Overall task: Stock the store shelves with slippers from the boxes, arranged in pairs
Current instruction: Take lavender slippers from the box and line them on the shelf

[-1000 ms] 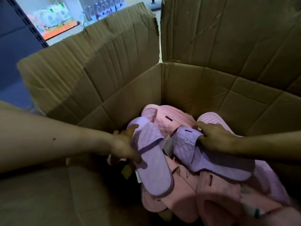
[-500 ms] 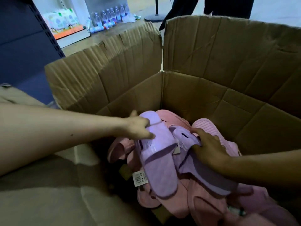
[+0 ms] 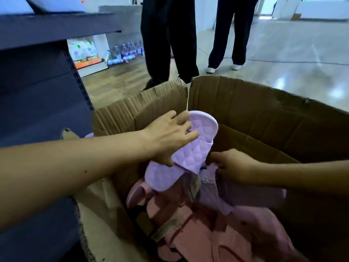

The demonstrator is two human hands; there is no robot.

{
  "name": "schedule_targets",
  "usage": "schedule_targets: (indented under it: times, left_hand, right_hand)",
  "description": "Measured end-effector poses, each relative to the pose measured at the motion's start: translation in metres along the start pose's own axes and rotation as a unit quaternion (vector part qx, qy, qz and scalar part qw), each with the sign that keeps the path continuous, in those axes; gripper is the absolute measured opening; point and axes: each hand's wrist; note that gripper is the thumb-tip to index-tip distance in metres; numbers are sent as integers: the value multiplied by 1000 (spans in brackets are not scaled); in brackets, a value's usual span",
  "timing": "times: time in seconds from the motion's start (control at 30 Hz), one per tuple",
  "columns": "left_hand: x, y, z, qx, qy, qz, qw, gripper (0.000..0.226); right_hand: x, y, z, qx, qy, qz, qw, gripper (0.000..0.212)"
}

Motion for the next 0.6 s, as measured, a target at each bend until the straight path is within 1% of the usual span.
schedule_targets:
  times: [0.07,0.1,0.17,0.27,0.33,0.37,0.4,0.47,0.6]
  left_hand:
    - [8,-4,13,9,0,-35,999,71]
    - [16,-9,19,20,-2,-59,998,72]
    - [26,-19,34,65,-8,-94,993,80]
    - [46,-39,55,166,-40,-129,977,90]
    - [64,-55,66,254,-94,-115,956,91]
    - [70,-65,71,298,-132,-105,939,92]
    - [77,-76,75,324,-165,-97,926,94]
    - [95,-101,78,345,-193,-119,911,94]
    - [116,-150,83,360,-192,-141,902,87]
  right_hand:
    - [23,-1,4,6,-105,-47,993,34]
    - [33,0,4,-1,-117,-80,990,36]
    - [49,2,4,-19,-62,-138,988,38]
    - [66,-1,11,-39,53,-201,977,47]
    - [75,-1,24,-50,147,-234,960,51]
    - [80,-1,31,-52,183,-253,948,52]
    - [86,-2,39,-46,202,-272,940,51]
    - [100,-5,55,-12,226,-301,926,46]
    - [124,-20,98,63,302,-332,891,30]
Point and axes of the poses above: each hand's wrist, its own y-axis towards the middle knuckle, its own x-axis out of the back of the hand, z = x × y, and after that the axes turned 4 degrees about -y, right-handed
